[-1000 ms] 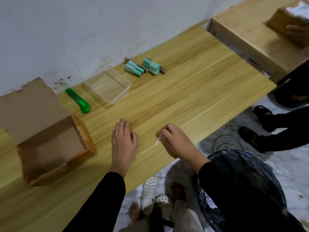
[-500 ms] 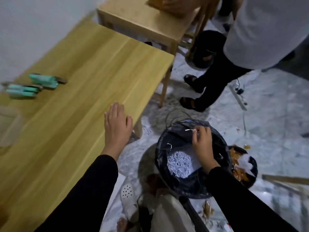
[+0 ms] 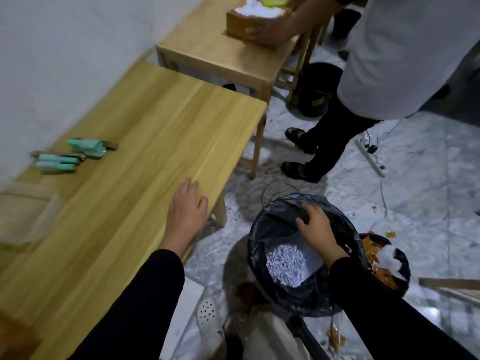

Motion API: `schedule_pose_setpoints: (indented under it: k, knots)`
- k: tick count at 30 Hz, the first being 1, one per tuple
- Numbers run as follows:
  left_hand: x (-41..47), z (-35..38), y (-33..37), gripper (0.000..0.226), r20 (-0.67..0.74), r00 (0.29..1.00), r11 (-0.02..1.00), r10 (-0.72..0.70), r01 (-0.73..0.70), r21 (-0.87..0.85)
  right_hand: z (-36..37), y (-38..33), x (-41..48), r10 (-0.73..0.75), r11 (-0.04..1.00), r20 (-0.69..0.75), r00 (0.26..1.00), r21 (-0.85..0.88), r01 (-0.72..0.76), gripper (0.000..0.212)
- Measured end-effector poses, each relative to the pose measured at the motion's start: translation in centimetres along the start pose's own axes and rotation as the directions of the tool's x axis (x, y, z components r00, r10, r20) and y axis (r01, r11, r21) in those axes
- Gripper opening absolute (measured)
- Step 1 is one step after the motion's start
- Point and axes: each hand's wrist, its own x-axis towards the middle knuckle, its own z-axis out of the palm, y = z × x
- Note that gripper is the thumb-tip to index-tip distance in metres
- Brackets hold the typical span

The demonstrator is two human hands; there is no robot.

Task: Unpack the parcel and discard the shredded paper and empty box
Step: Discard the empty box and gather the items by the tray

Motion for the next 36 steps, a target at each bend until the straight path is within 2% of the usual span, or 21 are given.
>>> schedule_pose_setpoints:
  k: [3, 5, 9, 13, 15, 17, 20, 21, 23, 25, 26, 29, 32, 36]
  knots:
    - [-2.0, -3.6, -0.8, 0.049, -0.03, 0.999, 0.996, -0.031, 0.028, -0.08, -0.9, -7.5, -0.3, -0.179, 0.984, -0.039, 0.983, -0.005, 0.179, 0.043]
    - [-4.0, -6.7, -1.9, 0.049, -0.1, 0.993, 0.992, -0.057, 0.045, -0.114, -0.5, -13.2, -1.5, -0.316, 0.949, -0.02, 0.949, 0.021, 0.316, 0.044]
    - [-8.7, -13.4, -5.9, 0.048, -0.277, 0.947, 0.98, -0.161, 0.122, -0.154, 3.7, -24.0, -5.6, -0.578, 0.815, 0.056, 0.814, 0.086, 0.573, 0.044]
    - [-15.5, -18.5, -12.1, 0.046, -0.447, 0.838, 0.949, -0.313, 0.254, -0.188, 10.1, -31.8, -11.9, -0.72, 0.694, 0.179, 0.67, 0.199, 0.692, 0.043]
    - [-19.8, -20.1, -15.7, 0.045, -0.514, 0.739, 0.9, -0.436, 0.355, -0.254, 13.6, -34.2, -15.0, -0.756, 0.653, 0.269, 0.597, 0.248, 0.716, 0.043]
    - [-24.2, -20.8, -18.9, 0.045, -0.554, 0.582, 0.803, -0.595, 0.457, -0.382, 17.0, -35.6, -17.7, -0.758, 0.642, 0.372, 0.535, 0.285, 0.711, 0.044]
    - [-29.2, -20.1, -22.3, 0.051, -0.463, 0.335, 0.569, -0.821, 0.553, -0.609, 20.9, -35.9, -20.4, -0.698, 0.685, 0.529, 0.482, 0.3, 0.664, 0.048]
    - [-30.4, -19.6, -22.9, 0.053, -0.392, 0.291, 0.488, -0.873, 0.562, -0.668, 21.9, -35.7, -20.9, -0.675, 0.697, 0.569, 0.469, 0.284, 0.659, 0.05]
    - [-31.7, -18.5, -23.4, 0.055, -0.222, 0.29, 0.348, -0.931, 0.523, -0.778, 23.4, -35.2, -21.6, -0.645, 0.704, 0.604, 0.468, 0.231, 0.671, 0.051]
    - [-32.2, -18.1, -23.2, 0.05, -0.112, 0.336, 0.281, -0.935, 0.513, -0.811, 24.1, -34.8, -22.0, -0.634, 0.703, 0.611, 0.474, 0.2, 0.682, 0.05]
    - [-32.0, -18.2, -23.0, 0.046, -0.102, 0.363, 0.293, -0.926, 0.523, -0.8, 24.1, -34.7, -22.0, -0.632, 0.71, 0.609, 0.48, 0.205, 0.674, 0.049]
    - [-30.4, -18.8, -21.7, 0.043, -0.157, 0.386, 0.337, -0.909, 0.46, -0.822, 22.8, -34.9, -21.5, -0.647, 0.713, 0.567, 0.509, 0.214, 0.668, 0.047]
    - [-27.6, -19.9, -19.4, 0.042, -0.255, 0.415, 0.427, -0.873, 0.401, -0.81, 19.6, -35.3, -19.6, -0.661, 0.729, 0.467, 0.588, 0.214, 0.65, 0.046]
    - [-21.7, -20.2, -15.3, 0.041, -0.286, 0.545, 0.517, -0.788, 0.334, -0.788, 13.0, -34.5, -15.1, -0.641, 0.767, 0.297, 0.708, 0.242, 0.594, 0.045]
